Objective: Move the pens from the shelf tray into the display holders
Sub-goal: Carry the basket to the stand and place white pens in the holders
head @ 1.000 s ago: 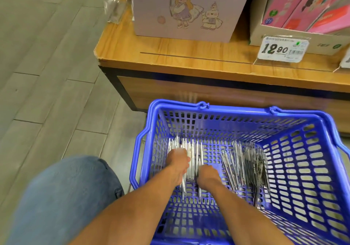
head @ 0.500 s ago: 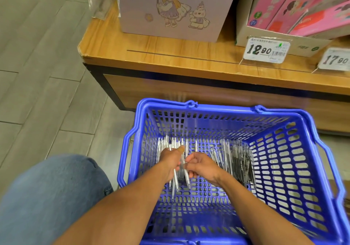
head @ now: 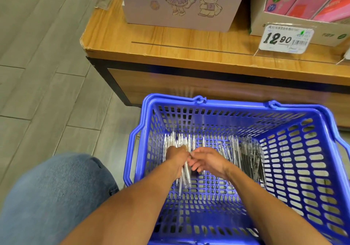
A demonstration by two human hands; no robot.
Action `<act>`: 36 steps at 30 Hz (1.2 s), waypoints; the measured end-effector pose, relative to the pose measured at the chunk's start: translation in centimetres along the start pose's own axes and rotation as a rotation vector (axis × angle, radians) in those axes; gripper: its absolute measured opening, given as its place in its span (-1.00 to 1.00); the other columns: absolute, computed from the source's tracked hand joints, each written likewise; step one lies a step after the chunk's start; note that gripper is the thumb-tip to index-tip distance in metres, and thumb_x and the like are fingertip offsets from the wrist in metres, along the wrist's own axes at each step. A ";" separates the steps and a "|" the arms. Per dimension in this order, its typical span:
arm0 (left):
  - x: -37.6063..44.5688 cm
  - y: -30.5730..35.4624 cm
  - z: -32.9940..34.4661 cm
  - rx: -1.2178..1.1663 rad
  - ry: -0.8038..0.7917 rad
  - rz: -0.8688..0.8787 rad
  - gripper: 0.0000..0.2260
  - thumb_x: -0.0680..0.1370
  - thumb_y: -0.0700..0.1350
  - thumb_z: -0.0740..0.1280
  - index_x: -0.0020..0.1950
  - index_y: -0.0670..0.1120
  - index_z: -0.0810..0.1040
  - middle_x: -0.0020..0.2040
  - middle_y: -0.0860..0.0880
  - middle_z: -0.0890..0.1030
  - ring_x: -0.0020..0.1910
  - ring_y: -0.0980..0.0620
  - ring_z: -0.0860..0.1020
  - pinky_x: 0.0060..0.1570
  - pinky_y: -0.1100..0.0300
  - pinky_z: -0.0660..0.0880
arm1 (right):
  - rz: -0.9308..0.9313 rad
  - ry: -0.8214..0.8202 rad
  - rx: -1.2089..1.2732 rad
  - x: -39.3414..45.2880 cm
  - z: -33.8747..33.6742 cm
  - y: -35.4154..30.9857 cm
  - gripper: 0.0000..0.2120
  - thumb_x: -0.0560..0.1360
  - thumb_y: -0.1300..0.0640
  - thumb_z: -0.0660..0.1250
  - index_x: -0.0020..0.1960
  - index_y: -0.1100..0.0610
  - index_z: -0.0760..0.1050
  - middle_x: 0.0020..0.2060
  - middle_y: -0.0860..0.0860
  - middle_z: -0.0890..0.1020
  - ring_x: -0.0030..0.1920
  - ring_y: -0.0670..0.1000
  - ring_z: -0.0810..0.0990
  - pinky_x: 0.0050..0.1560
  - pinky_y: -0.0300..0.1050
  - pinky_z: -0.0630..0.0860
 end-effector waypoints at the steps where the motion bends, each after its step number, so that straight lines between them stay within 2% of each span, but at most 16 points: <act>1: -0.1 0.0 0.0 0.002 0.014 0.011 -0.67 0.68 -0.15 0.20 0.42 -0.23 0.32 0.04 -0.14 0.63 -0.17 0.01 0.63 -0.17 0.14 0.54 | 0.008 0.112 -0.058 0.5 -0.9 0.4 -0.88 0.57 0.22 0.33 0.07 0.24 0.52 -0.14 0.14 0.68 -0.26 0.02 0.63 -0.22 -0.09 0.58; 4: -0.2 0.2 -0.1 -0.026 0.036 0.020 -0.58 0.67 -0.20 0.21 0.51 -0.18 0.21 0.11 -0.15 0.61 -0.32 0.05 0.56 -0.32 0.21 0.51 | 0.097 0.613 -0.584 1.6 -3.8 1.4 -0.81 0.57 0.23 0.30 0.17 0.24 0.44 -0.21 0.02 0.58 -0.32 -0.04 0.55 -0.38 -0.22 0.44; 6: -0.5 0.2 -0.1 -0.038 0.032 0.018 -0.51 0.64 -0.18 0.27 0.54 -0.15 0.19 0.03 -0.12 0.58 -0.34 0.07 0.49 -0.41 0.23 0.45 | 0.172 0.690 -0.729 2.1 -3.9 2.4 -0.70 0.58 0.21 0.30 0.27 0.25 0.37 -0.14 0.05 0.56 -0.27 -0.01 0.51 -0.46 -0.28 0.30; 8: -0.6 0.1 -0.2 -0.053 0.027 0.010 -0.44 0.62 -0.15 0.31 0.57 -0.11 0.15 0.08 -0.13 0.57 -0.35 0.08 0.45 -0.44 0.23 0.42 | 0.236 0.626 -0.806 2.6 -3.2 3.4 -0.57 0.59 0.18 0.30 0.39 0.26 0.27 0.03 0.14 0.60 -0.17 0.05 0.57 -0.48 -0.30 0.29; 10: -0.6 0.1 -0.2 -0.068 0.028 0.009 -0.40 0.62 -0.16 0.31 0.59 -0.11 0.12 0.17 -0.16 0.57 -0.35 0.07 0.43 -0.42 0.22 0.42 | 0.271 0.580 -0.903 2.9 -2.8 3.9 -0.53 0.60 0.15 0.29 0.42 0.27 0.24 0.11 0.17 0.60 -0.04 0.09 0.62 -0.41 -0.29 0.37; 11: -0.6 0.2 -0.2 -0.071 0.026 0.009 -0.40 0.62 -0.17 0.31 0.60 -0.12 0.11 0.22 -0.17 0.57 -0.36 0.07 0.42 -0.42 0.21 0.42 | 0.290 0.559 -0.941 2.9 -2.7 3.9 -0.58 0.59 0.13 0.30 0.37 0.27 0.30 0.08 0.16 0.60 -0.04 0.08 0.63 -0.36 -0.25 0.41; 13: -0.5 0.2 -0.2 -0.079 0.022 0.004 -0.39 0.62 -0.17 0.32 0.60 -0.12 0.10 0.21 -0.17 0.57 -0.35 0.07 0.42 -0.40 0.21 0.43 | 0.305 0.505 -0.927 2.8 -2.7 3.6 -0.79 0.58 0.11 0.32 0.10 0.24 0.46 -0.13 0.10 0.60 -0.20 0.03 0.61 -0.36 -0.20 0.51; 15: -0.3 0.3 -0.2 -0.098 0.015 0.001 -0.36 0.61 -0.14 0.35 0.60 -0.13 0.10 0.20 -0.17 0.57 -0.30 0.05 0.45 -0.29 0.18 0.48 | 0.230 0.413 -0.710 2.5 -2.7 3.3 -0.85 0.57 0.15 0.31 -0.14 0.19 0.47 -0.29 0.08 0.60 -0.35 -0.01 0.58 -0.26 -0.11 0.60; 17: -0.3 0.3 -0.2 -0.093 0.019 0.011 -0.33 0.59 -0.09 0.38 0.59 -0.13 0.10 0.23 -0.18 0.56 -0.09 -0.04 0.57 -0.02 0.07 0.56 | 0.116 0.285 -0.479 1.7 -2.1 2.2 -0.89 0.55 0.22 0.29 -0.16 0.19 0.48 -0.35 0.06 0.61 -0.39 -0.04 0.58 -0.25 -0.11 0.59; 19: -0.2 0.4 -0.2 -0.076 0.012 0.013 -0.26 0.56 -0.02 0.42 0.60 -0.12 0.07 0.28 -0.19 0.53 0.15 -0.15 0.57 0.22 -0.06 0.52 | 0.041 0.117 -0.300 0.9 -1.3 0.9 -0.96 0.53 0.27 0.29 -0.09 0.20 0.49 -0.36 0.04 0.59 -0.38 -0.03 0.55 -0.27 -0.12 0.53; 23: -0.8 0.7 0.0 -0.140 -0.043 -0.007 -0.22 0.52 -0.01 0.46 0.60 -0.07 0.07 0.36 -0.24 0.48 0.23 -0.22 0.56 0.19 -0.12 0.56 | -0.001 -0.141 -0.158 0.3 0.8 -0.6 -0.96 0.49 0.27 0.35 -0.07 0.17 0.53 -0.39 -0.02 0.58 -0.38 -0.05 0.52 -0.31 -0.20 0.47; 27: -0.7 0.7 -0.3 -0.132 0.006 -0.001 -0.39 0.62 -0.04 0.33 0.58 -0.09 0.12 0.39 -0.21 0.47 0.21 -0.18 0.56 0.16 -0.06 0.58 | 0.077 -0.199 -0.028 0.6 0.8 -0.5 -0.83 0.49 0.11 0.45 -0.02 0.21 0.58 -0.23 0.09 0.66 -0.33 -0.04 0.59 -0.30 -0.24 0.53; 29: -0.7 0.7 -0.6 -0.123 0.046 -0.013 -0.43 0.64 -0.07 0.29 0.59 -0.11 0.13 0.34 -0.21 0.51 0.05 -0.11 0.61 -0.03 0.03 0.63 | 0.109 -0.071 -0.038 1.3 0.1 0.0 -0.81 0.53 0.10 0.39 -0.01 0.25 0.58 -0.21 0.12 0.66 -0.33 -0.02 0.58 -0.29 -0.19 0.55; 31: -0.9 0.8 -0.7 -0.153 0.057 -0.008 -0.47 0.65 -0.18 0.27 0.58 -0.11 0.15 0.10 -0.17 0.60 -0.26 0.02 0.56 -0.35 0.17 0.54 | 0.082 0.251 -0.356 2.5 -0.9 0.6 -0.83 0.55 0.23 0.32 -0.22 0.20 0.53 -0.37 0.05 0.57 -0.40 -0.02 0.52 -0.23 -0.06 0.58; 33: -0.6 0.6 -0.9 -0.145 0.068 -0.007 -0.47 0.65 -0.24 0.25 0.58 -0.11 0.14 -0.09 -0.11 0.59 -0.34 0.04 0.52 -0.36 0.18 0.51 | 0.092 0.515 -0.655 3.5 -1.3 1.1 -0.73 0.53 0.29 0.26 -0.35 0.16 0.40 -0.44 0.03 0.45 -0.40 0.04 0.45 -0.22 -0.01 0.55; 36: -0.6 0.4 -1.1 -0.114 0.077 -0.010 -0.54 0.65 -0.23 0.24 0.54 -0.14 0.22 -0.23 -0.07 0.55 -0.42 0.07 0.43 -0.42 0.19 0.42 | 0.189 0.549 -0.831 4.6 -0.3 2.1 -0.93 0.56 0.19 0.28 -0.01 0.20 0.43 -0.13 0.11 0.56 -0.14 0.09 0.55 -0.22 -0.15 0.43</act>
Point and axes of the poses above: each hand's wrist, its own x-axis towards the middle knuckle, its own z-axis out of the palm, y = z × x, the point moved 4 cm from there along x, towards the middle knuckle
